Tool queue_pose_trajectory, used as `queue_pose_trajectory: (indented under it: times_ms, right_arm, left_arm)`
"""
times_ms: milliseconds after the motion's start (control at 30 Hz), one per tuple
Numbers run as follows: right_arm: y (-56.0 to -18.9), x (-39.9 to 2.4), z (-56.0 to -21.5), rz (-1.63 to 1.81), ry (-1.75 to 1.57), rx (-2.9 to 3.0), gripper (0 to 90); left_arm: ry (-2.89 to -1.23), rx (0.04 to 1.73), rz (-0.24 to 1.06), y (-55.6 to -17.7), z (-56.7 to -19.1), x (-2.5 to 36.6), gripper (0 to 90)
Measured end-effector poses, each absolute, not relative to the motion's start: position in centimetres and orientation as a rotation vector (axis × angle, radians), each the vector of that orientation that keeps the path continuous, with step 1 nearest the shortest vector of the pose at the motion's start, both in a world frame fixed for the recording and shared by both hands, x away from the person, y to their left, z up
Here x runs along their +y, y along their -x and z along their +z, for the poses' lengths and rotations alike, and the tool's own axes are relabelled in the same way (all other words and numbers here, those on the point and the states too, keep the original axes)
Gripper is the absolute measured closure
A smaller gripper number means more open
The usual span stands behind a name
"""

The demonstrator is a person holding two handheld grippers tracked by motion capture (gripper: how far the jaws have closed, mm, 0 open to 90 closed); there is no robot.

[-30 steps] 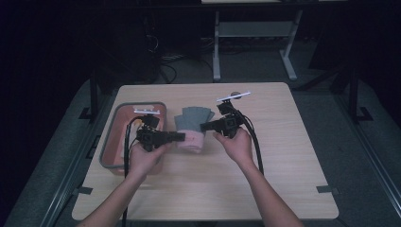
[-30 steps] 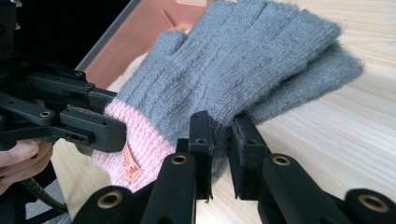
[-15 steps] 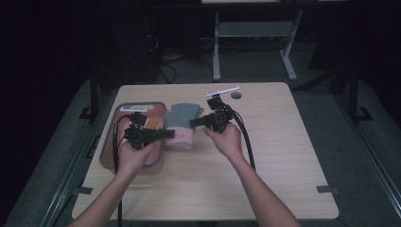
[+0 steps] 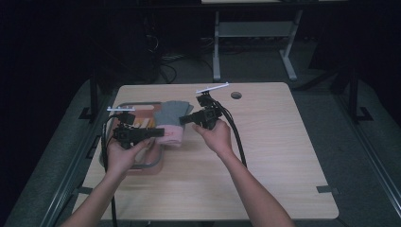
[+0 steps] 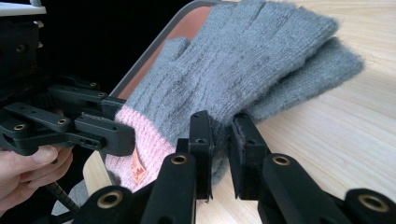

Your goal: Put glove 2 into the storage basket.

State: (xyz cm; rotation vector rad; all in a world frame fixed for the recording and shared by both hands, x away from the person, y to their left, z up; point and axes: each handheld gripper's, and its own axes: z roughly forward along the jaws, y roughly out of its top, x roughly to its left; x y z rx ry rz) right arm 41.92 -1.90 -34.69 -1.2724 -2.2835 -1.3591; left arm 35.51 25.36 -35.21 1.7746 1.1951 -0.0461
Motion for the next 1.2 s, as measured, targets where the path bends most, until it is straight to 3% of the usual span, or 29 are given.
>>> queue_pose_trajectory:
  times_ms: [1200]
  right_arm:
    - [-43.4,5.7,-35.7,-1.386,1.155,-2.213,79.9]
  left_arm:
    - [-1.731,1.297,0.022,-34.6,-35.6,32.8,68.5]
